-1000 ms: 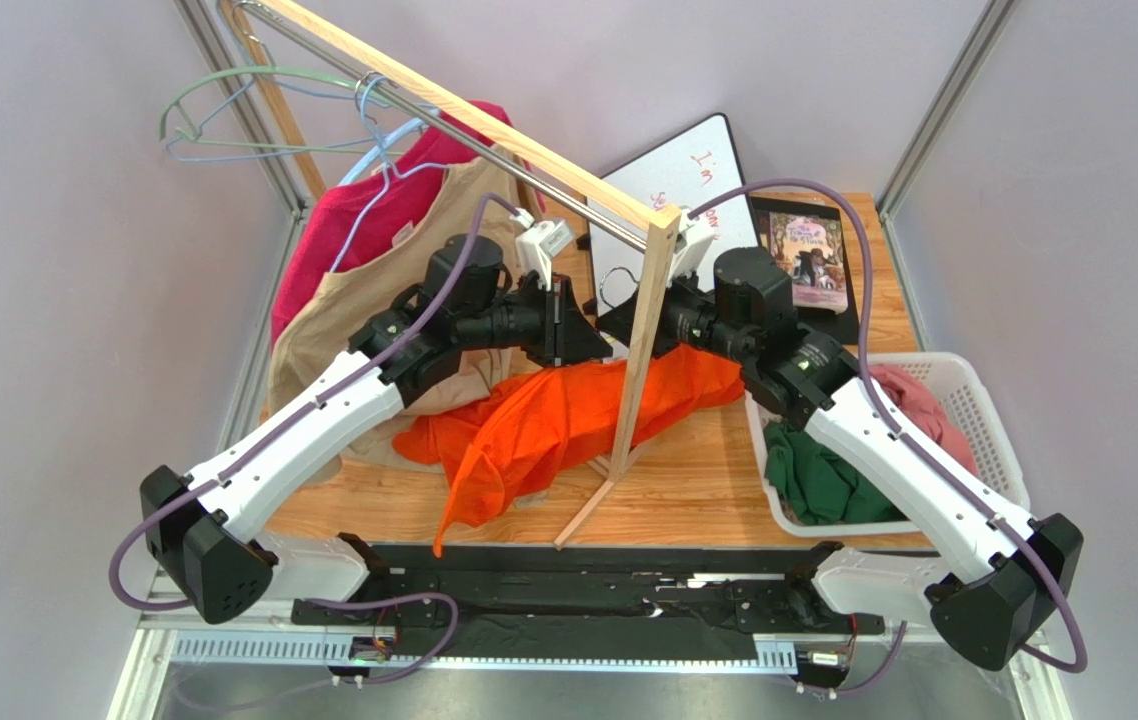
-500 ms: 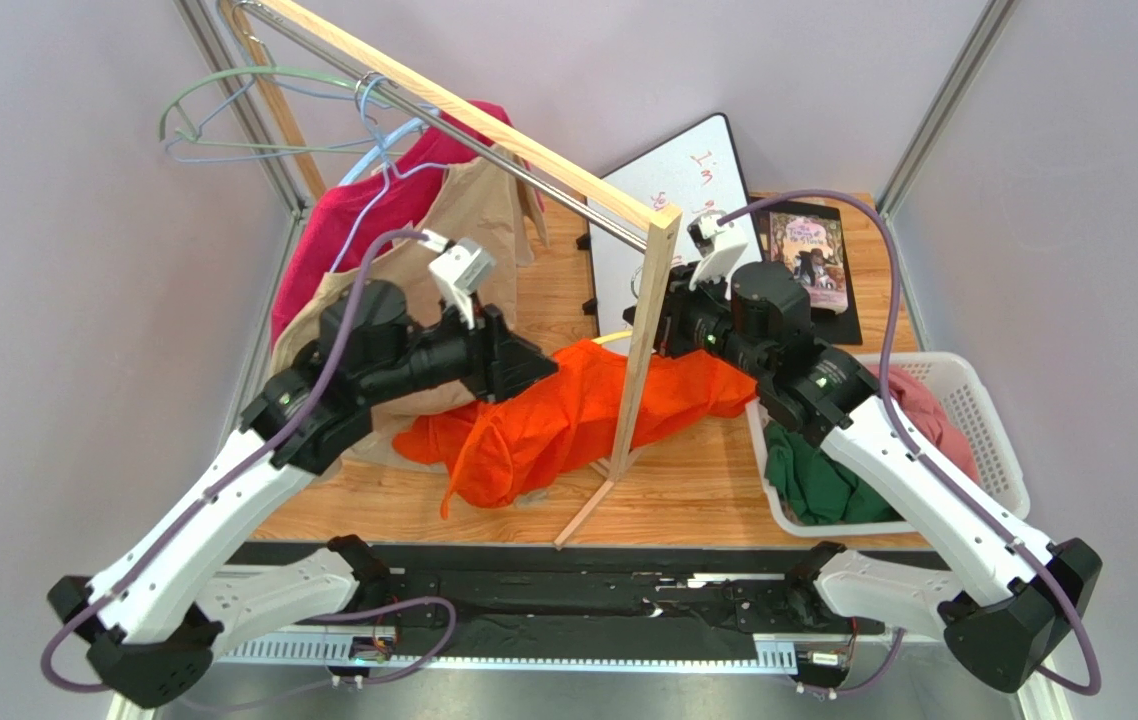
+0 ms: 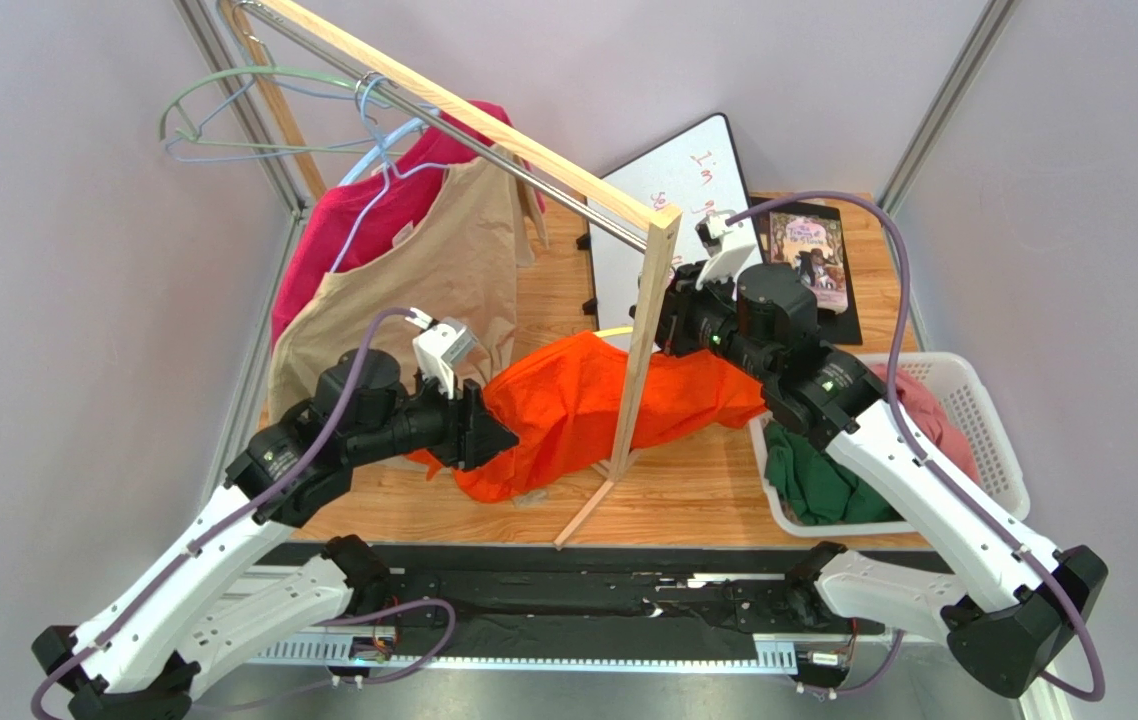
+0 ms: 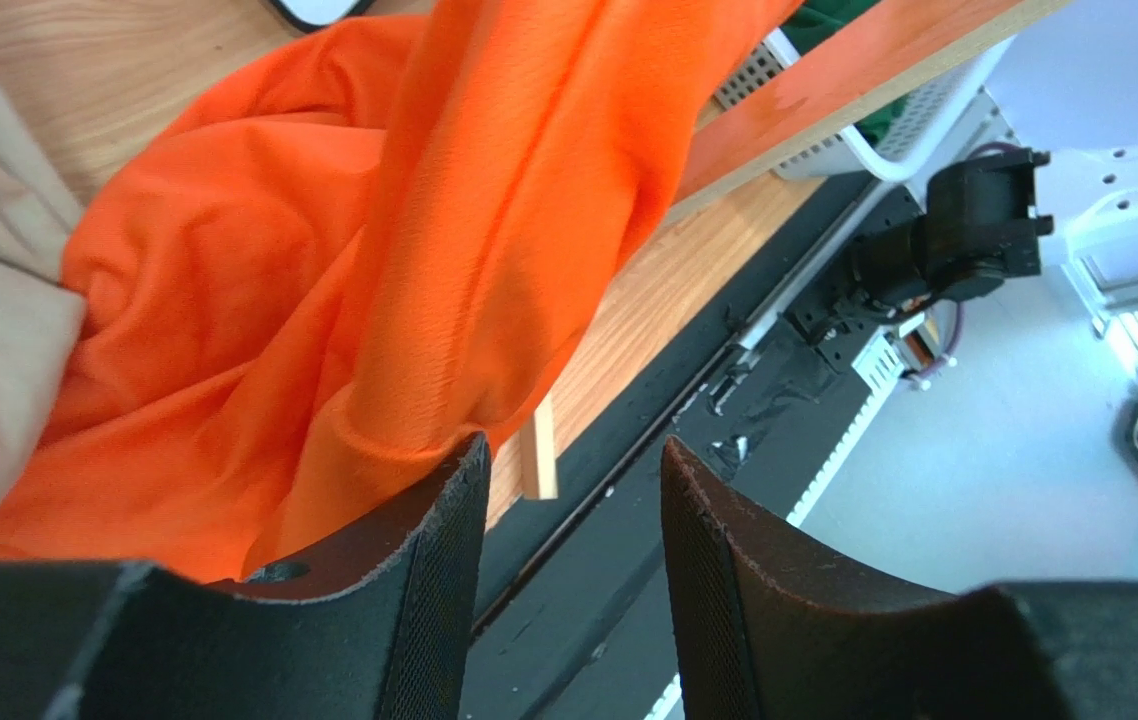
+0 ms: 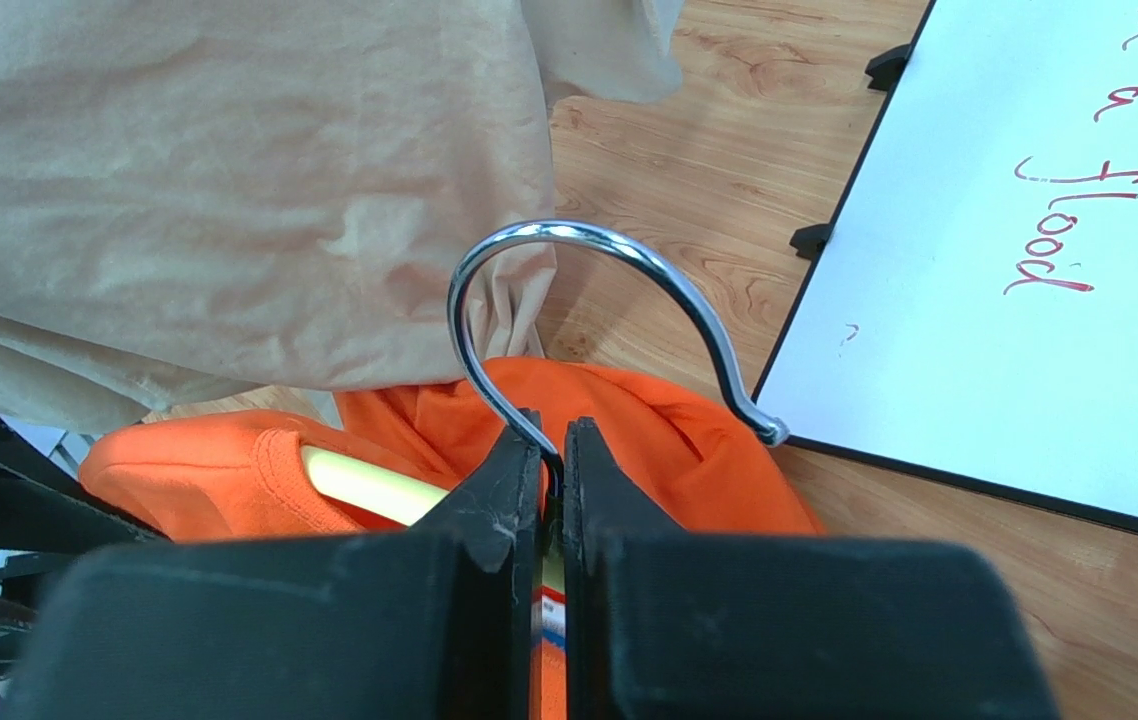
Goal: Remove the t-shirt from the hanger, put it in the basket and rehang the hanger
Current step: Remove the tshirt from the hanger
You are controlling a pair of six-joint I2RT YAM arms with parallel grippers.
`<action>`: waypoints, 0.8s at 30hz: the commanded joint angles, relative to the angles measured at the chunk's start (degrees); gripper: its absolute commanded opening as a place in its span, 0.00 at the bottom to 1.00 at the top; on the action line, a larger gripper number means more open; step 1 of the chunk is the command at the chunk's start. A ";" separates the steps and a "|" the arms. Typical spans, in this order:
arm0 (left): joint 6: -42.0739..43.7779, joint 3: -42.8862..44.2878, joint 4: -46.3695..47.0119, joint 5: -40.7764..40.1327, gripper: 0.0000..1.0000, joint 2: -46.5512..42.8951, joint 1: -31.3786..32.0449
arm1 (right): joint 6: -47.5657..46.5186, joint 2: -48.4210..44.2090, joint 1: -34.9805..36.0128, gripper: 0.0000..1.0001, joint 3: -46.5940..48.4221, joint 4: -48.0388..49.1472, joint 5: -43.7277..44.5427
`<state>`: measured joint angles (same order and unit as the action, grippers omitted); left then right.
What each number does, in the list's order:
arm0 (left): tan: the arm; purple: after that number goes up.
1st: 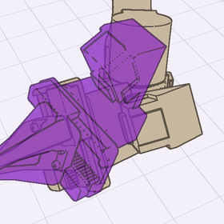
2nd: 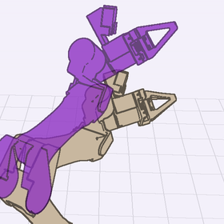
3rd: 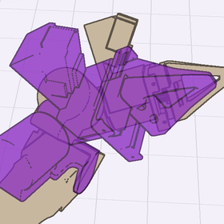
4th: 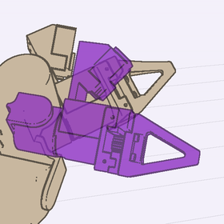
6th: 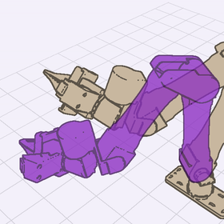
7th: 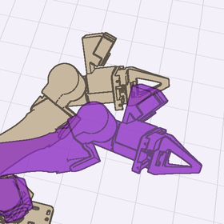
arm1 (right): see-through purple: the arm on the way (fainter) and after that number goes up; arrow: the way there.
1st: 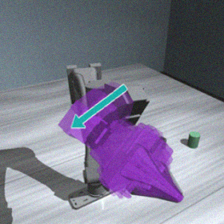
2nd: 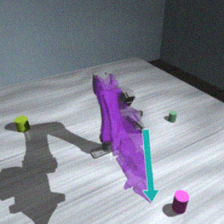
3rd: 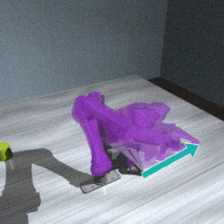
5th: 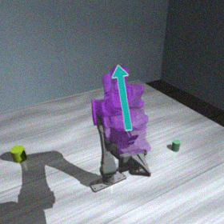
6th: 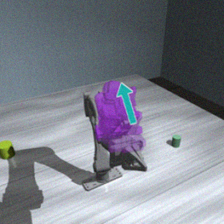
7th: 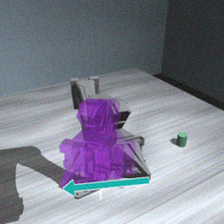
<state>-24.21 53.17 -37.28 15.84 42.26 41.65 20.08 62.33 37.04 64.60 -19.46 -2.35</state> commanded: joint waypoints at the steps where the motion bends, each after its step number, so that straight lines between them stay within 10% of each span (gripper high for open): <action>1: 0.65 0.88 -1.92 -3.79 0.52 -3.23 0.27 | -0.04 -2.29 -0.21 0.00 1.76 3.03 0.59; 13: 2.58 4.76 -6.93 -15.57 0.55 -7.02 0.27 | 0.49 -3.26 -0.21 0.00 1.41 2.50 -0.99; 24: 0.92 0.19 -2.98 -10.04 0.48 -3.85 0.19 | 1.63 -4.32 -0.21 0.00 1.93 1.97 -0.56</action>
<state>-22.94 54.96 -42.19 2.61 37.89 41.65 20.29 60.01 37.04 64.60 -20.47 -3.11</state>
